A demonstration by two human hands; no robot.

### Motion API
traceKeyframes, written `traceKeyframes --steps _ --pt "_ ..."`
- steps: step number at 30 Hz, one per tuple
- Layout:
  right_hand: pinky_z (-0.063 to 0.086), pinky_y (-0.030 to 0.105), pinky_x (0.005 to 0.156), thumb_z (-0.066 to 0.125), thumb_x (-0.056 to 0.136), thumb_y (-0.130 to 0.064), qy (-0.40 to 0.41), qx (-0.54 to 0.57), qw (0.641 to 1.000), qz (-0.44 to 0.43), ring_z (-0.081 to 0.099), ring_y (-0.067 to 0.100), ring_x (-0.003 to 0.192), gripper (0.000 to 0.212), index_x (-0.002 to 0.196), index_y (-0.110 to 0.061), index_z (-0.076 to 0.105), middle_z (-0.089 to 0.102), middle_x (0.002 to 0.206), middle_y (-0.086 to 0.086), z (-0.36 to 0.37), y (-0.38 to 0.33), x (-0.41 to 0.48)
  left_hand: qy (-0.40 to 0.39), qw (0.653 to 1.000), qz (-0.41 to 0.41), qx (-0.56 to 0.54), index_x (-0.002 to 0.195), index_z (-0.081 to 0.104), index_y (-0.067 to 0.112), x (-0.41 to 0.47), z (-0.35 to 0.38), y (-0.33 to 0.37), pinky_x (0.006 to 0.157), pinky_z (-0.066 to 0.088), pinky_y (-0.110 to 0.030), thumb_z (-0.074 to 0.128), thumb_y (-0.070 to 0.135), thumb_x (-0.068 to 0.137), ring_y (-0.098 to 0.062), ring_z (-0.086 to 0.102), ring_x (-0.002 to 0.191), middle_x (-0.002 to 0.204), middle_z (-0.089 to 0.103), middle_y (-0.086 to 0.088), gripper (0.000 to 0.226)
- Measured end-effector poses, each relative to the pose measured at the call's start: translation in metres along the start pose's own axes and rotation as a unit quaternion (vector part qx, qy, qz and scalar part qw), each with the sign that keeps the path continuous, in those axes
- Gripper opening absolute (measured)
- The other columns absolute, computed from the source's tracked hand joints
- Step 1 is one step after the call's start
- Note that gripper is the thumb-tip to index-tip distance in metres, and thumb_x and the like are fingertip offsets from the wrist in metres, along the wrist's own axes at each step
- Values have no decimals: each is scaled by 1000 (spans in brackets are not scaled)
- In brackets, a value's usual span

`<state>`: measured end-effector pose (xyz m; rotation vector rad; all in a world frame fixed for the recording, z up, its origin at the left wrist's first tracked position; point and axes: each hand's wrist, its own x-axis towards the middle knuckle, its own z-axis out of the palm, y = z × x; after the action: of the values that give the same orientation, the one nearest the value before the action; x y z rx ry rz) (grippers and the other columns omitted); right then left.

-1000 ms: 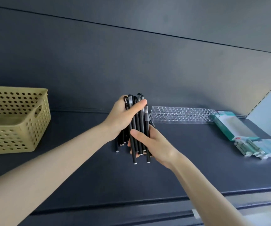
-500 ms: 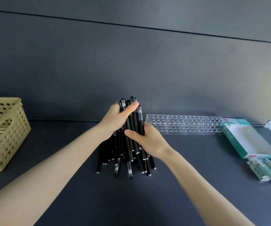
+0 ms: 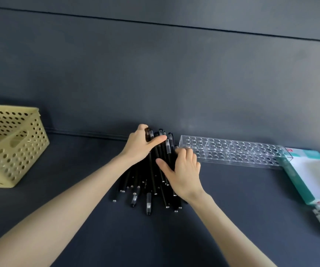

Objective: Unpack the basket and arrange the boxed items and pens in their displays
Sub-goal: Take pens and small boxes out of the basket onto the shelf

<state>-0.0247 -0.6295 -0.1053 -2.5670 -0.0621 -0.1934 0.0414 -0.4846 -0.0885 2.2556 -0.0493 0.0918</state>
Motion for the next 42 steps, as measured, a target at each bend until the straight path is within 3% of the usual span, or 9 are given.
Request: traceKeyframes --steps 2,6,9,12,15,17,23,30,42 --pt "25 31 94 50 88 -53 16 22 1000 3 34 22 117 58 126 -11 39 40 125 3 2 2 -4 33 999 13 12 128 47 2 -3 4 -4 77 29 -12 66 50 81 -23 52 116 126 56 -11 70" --pt "24 32 99 48 92 -48 27 36 999 1 30 22 121 61 139 -14 32 36 133 4 5 4 -11 72 995 29 58 129 47 4 -12 3 -7 94 35 -31 59 45 88 -28 48 117 130 50 -13 59" --pt "26 33 103 45 93 -46 30 63 998 -1 28 21 120 61 143 -16 29 33 138 4 5 5 -16 90 988 31 125 134 46 13 -30 -2 -15 104 21 -39 42 48 95 -24 39 129 141 45 -4 53" --pt "28 33 103 43 94 -46 25 58 998 -4 28 22 122 61 146 -18 26 31 142 3 6 5 -21 53 989 18 133 142 39 20 -60 -2 -26 113 12 -41 32 55 93 -19 25 141 153 31 -1 60" --pt "27 35 105 40 97 -41 14 44 999 -1 29 26 125 58 147 -17 24 28 147 5 9 1 -22 -18 987 10 158 151 20 26 -78 6 -31 117 5 -40 29 57 94 -15 6 147 160 10 1 65" --pt "26 36 106 38 98 -38 6 47 999 5 29 29 126 56 147 -17 23 26 149 6 10 -1 -22 -27 985 20 168 152 14 26 -81 7 -31 119 5 -39 32 53 96 -15 1 147 161 5 1 64" --pt "24 40 106 33 98 -44 -10 19 1000 15 24 31 129 58 148 -22 18 20 152 4 13 -11 -25 -21 992 31 118 150 23 23 -82 -4 -38 116 11 -33 42 46 97 -13 4 147 160 10 1 62" --pt "10 44 110 22 95 -57 -68 -35 997 33 10 28 137 63 149 -28 12 5 156 3 16 -12 -23 -18 987 33 157 150 22 24 -79 -8 -43 117 4 -42 35 47 98 -16 2 147 160 10 -1 58" --pt "8 47 110 19 96 -54 -102 -12 993 58 9 31 139 56 147 -33 16 8 157 4 17 -23 -19 -37 988 34 144 150 25 23 -84 -20 -47 115 16 -42 35 45 99 -16 8 147 159 15 0 56"
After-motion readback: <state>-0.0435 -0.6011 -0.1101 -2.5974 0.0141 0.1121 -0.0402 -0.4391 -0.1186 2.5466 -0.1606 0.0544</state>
